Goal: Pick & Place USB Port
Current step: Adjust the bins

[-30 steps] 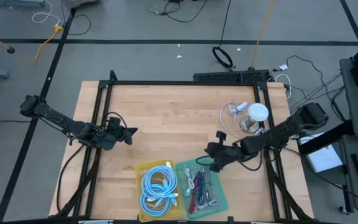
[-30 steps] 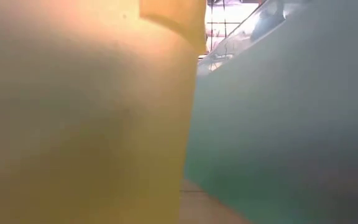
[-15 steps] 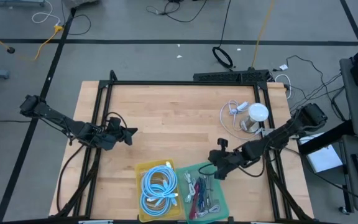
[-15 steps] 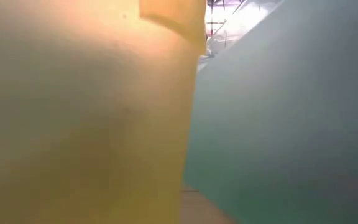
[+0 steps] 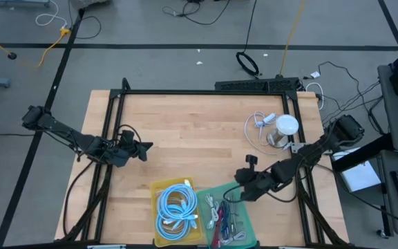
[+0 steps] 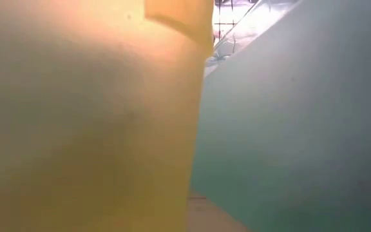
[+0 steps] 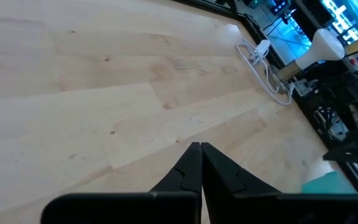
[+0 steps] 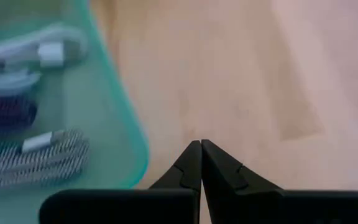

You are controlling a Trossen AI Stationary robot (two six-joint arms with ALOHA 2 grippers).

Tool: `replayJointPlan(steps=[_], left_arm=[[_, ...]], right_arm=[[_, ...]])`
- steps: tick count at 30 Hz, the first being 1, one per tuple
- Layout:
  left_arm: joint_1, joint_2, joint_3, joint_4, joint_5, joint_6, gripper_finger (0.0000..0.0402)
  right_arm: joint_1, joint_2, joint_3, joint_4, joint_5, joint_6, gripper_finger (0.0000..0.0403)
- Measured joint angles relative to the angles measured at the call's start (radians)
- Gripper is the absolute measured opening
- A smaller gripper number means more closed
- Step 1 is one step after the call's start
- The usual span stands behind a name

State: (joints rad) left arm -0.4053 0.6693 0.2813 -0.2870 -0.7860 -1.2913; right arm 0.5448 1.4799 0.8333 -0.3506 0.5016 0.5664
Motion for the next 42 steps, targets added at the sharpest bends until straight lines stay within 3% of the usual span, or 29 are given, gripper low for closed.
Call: replayJointPlan(steps=[3, 9, 11, 16, 19, 24, 33, 39, 42], left_arm=[[0.0, 0.0, 0.0, 0.0, 0.001, -0.016, 0.0005], [0.0, 0.0, 0.0, 0.0, 0.016, -0.03, 0.0003], [0.0, 0.001, 0.0, 0.0, 0.019, -0.028, 0.0006], [0.0, 0.001, 0.0, -0.001, 0.019, -0.026, 0.0003], [0.0, 0.011, 0.0, -0.001, 0.02, -0.027, 0.0005], [0.0, 0.064, 0.0, 0.006, 0.052, -0.081, 0.0004], [-0.002, 0.251, 0.0, 0.16, 0.116, -0.103, 0.0002], [-0.019, 0.379, 0.0, 0.406, 0.172, -0.115, 0.0002], [-0.067, 0.42, 0.0, 0.591, 0.143, -0.082, 0.0002]], right_arm=[[-0.012, -0.002, 0.067, -0.056, 0.056, -0.019, 0.0], [-0.004, -0.046, 0.293, -0.055, -0.024, -0.213, 0.0], [0.008, -0.058, 0.369, -0.049, -0.122, -0.282, 0.0], [0.075, -0.059, 0.464, -0.05, -0.536, -0.295, 0.0], [0.157, -0.049, 0.465, -0.116, -0.651, -0.218, 0.0], [0.278, 0.002, 0.463, -0.271, -0.665, -0.104, 0.0], [0.325, 0.164, 0.464, -0.139, -0.808, -0.066, 0.0], [0.324, 0.264, 0.463, -0.07, -0.843, -0.13, 0.0], [0.331, 0.274, 0.463, -0.049, -0.838, -0.167, 0.0]])
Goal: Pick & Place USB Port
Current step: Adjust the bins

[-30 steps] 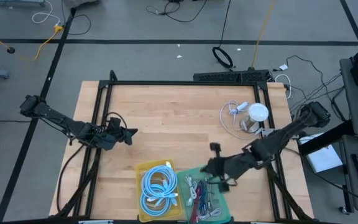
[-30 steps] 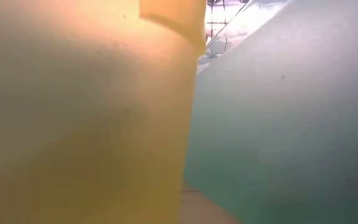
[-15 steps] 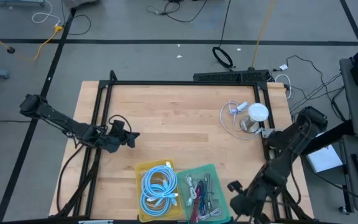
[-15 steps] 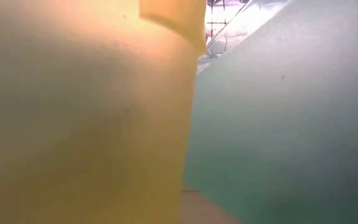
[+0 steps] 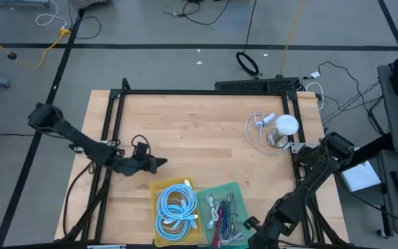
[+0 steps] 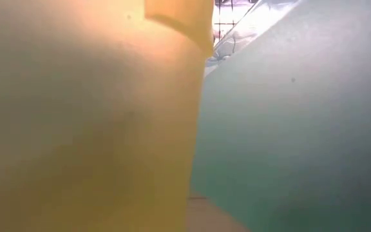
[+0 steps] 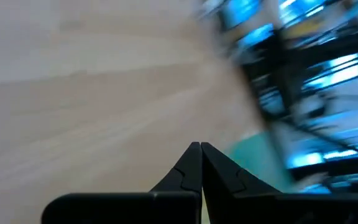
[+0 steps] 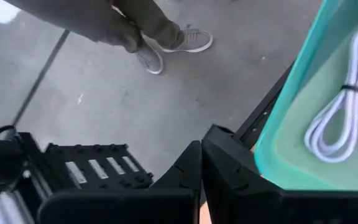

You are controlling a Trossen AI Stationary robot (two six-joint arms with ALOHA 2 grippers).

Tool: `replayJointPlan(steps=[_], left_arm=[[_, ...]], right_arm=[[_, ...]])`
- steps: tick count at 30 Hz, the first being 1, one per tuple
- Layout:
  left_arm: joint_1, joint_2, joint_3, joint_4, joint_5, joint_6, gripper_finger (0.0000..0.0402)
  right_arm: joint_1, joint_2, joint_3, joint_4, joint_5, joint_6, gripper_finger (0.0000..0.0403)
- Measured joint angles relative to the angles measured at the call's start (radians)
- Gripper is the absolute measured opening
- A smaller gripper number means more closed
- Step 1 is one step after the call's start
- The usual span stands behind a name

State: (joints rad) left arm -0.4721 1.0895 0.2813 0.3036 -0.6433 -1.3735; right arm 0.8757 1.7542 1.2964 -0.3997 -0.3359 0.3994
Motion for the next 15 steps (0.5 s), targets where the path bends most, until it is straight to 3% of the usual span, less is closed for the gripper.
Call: replayJointPlan(steps=[3, 7, 15], left_arm=[[-0.063, 0.021, 0.011, 0.191, -0.128, 0.078, 0.0001], [-0.133, 0.035, 0.118, 0.271, -0.271, 0.226, 0.0001], [-0.214, 0.204, 0.56, 0.114, -0.149, 0.49, 0.0001]], right_arm=[[0.016, -0.001, 0.0, 0.005, 0.028, -0.033, 0.0], [0.058, -0.001, 0.0, 0.021, 0.054, -0.055, 0.0], [0.134, -0.006, 0.0, 0.017, 0.165, -0.03, 0.0]])
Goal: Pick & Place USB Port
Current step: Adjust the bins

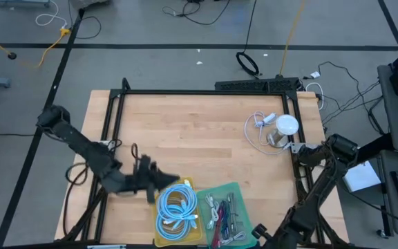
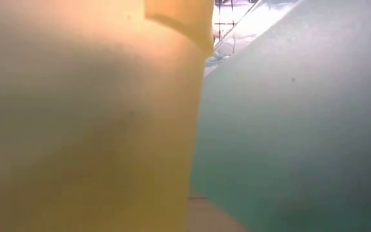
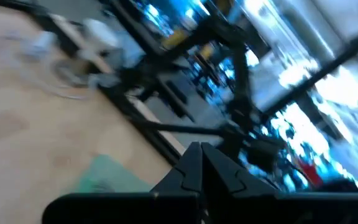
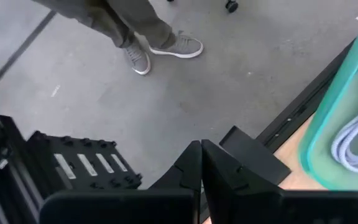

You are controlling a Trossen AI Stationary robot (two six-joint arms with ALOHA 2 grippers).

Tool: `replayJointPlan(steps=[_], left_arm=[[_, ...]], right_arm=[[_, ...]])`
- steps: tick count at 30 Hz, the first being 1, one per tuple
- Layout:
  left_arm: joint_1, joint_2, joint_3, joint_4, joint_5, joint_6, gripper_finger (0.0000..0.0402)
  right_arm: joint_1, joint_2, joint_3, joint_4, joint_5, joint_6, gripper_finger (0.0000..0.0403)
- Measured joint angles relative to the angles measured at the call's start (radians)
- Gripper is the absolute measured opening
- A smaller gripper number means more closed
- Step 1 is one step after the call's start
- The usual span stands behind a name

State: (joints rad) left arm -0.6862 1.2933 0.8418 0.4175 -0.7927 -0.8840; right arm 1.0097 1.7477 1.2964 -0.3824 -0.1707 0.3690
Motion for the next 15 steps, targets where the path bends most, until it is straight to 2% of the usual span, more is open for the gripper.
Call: replayJointPlan(steps=[4, 9, 12, 15], left_arm=[[-0.047, 0.167, 0.267, -0.113, 0.042, 0.069, 0.0], [-0.087, 0.376, 0.566, -0.329, 0.089, 0.039, 0.0], [-0.104, 0.475, 0.688, -0.465, 0.088, -0.03, 0.0], [-0.115, 0.54, 0.74, -0.496, 0.087, -0.087, 0.0]], right_arm=[[-0.002, -0.002, 0.0, -0.005, 0.018, -0.017, 0.0], [-0.048, -0.006, 0.0, -0.039, 0.074, -0.011, 0.0], [-0.082, -0.006, 0.0, 0.086, 0.092, -0.011, 0.0], [-0.1, -0.005, 0.0, 0.21, 0.095, -0.013, 0.0]])
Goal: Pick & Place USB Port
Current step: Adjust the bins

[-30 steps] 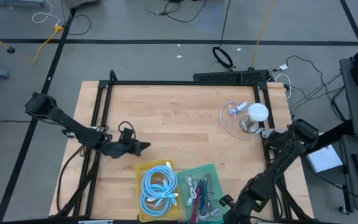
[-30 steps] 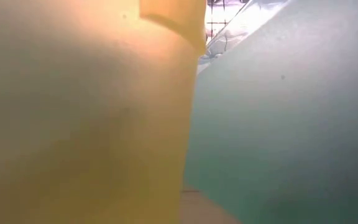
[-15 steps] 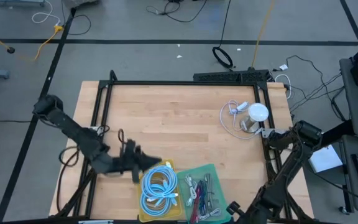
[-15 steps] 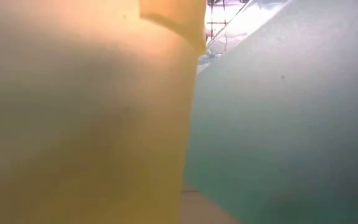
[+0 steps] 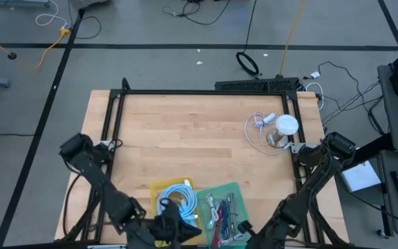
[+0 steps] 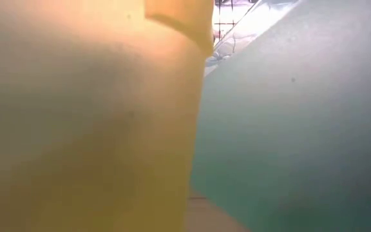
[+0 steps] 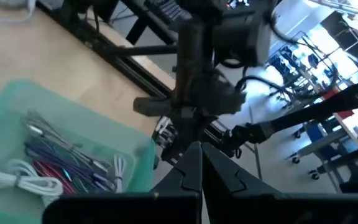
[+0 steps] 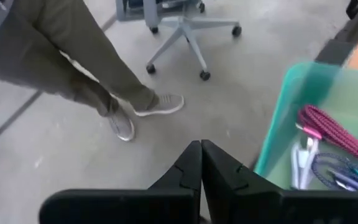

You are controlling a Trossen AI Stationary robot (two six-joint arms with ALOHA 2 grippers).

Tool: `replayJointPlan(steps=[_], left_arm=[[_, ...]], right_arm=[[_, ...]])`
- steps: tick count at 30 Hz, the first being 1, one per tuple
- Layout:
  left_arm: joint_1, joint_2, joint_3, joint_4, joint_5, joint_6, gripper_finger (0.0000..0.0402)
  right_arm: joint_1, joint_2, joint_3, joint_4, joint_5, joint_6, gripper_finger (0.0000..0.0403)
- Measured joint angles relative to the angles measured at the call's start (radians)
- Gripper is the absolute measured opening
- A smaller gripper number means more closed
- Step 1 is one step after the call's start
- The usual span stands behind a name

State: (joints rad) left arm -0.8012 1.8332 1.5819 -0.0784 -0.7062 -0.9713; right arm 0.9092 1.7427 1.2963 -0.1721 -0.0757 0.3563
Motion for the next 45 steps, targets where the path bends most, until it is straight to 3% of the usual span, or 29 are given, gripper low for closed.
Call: replayJointPlan(steps=[11, 19, 23, 31, 35, 45], left_arm=[[-0.074, 0.047, 0.012, 0.029, -0.11, -0.084, 0.0], [-0.113, 0.047, 0.012, 0.022, -0.207, -0.09, 0.0], [-0.11, 0.047, 0.012, 0.022, -0.213, -0.088, 0.0], [-0.108, 0.046, 0.012, 0.022, -0.221, -0.086, 0.0], [-0.11, 0.046, 0.012, 0.022, -0.221, -0.082, 0.0], [-0.11, 0.046, 0.012, 0.0, -0.219, -0.081, 0.0]], right_arm=[[0.031, 0.033, 0.048, 0.001, 0.019, 0.043, 0.0], [0.018, 0.189, 0.2, -0.02, 0.021, 0.013, 0.0], [0.015, 0.234, 0.237, -0.045, 0.047, -0.026, 0.0], [0.006, 0.228, 0.241, -0.233, 0.235, -0.066, 0.0], [-0.001, 0.229, 0.24, -0.289, 0.235, -0.066, 0.0], [0.015, 0.229, 0.253, -0.183, 0.229, -0.075, 0.0]])
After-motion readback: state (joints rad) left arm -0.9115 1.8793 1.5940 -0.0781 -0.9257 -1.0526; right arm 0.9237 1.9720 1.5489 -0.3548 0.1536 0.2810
